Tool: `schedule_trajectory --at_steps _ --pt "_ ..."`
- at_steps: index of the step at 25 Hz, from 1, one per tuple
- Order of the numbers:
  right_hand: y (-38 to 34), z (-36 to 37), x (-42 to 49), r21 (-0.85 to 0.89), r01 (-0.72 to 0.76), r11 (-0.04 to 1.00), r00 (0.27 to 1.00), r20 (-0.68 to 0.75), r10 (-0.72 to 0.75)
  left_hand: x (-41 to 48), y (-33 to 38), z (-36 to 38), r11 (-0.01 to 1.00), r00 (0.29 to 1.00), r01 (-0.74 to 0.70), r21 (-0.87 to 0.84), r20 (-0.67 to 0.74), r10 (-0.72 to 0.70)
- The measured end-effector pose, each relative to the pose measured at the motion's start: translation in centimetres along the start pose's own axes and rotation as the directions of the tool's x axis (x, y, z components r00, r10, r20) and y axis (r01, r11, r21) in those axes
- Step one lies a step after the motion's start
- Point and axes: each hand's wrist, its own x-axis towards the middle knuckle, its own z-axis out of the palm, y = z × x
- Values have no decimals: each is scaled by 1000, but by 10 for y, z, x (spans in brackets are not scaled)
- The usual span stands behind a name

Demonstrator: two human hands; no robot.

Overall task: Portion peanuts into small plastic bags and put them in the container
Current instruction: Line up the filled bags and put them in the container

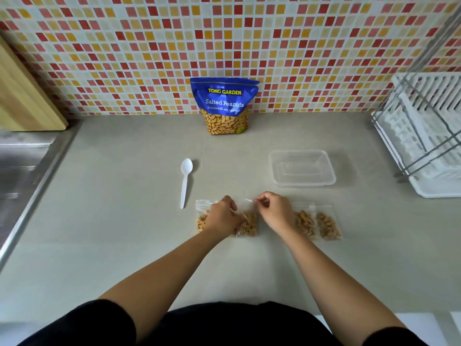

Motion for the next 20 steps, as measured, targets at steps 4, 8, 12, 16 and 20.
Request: schedule_trajectory --at_steps 4,8,12,16,20 --pt "7 3 -1 -83 90 992 996 -13 -91 0 -2 6 973 995 -82 214 -41 92" --pt "26 -30 0 -108 139 984 979 -138 -153 7 11 11 961 977 -180 211 -73 200" --pt "64 -72 4 -212 70 975 972 -205 -114 22 39 48 906 931 -365 214 108 350" --pt "88 -85 7 -392 1 920 999 -42 -19 29 64 86 874 911 -410 260 161 379" --pt "89 -86 7 -443 61 894 995 -45 -91 37 77 104 877 930 -363 316 178 321"
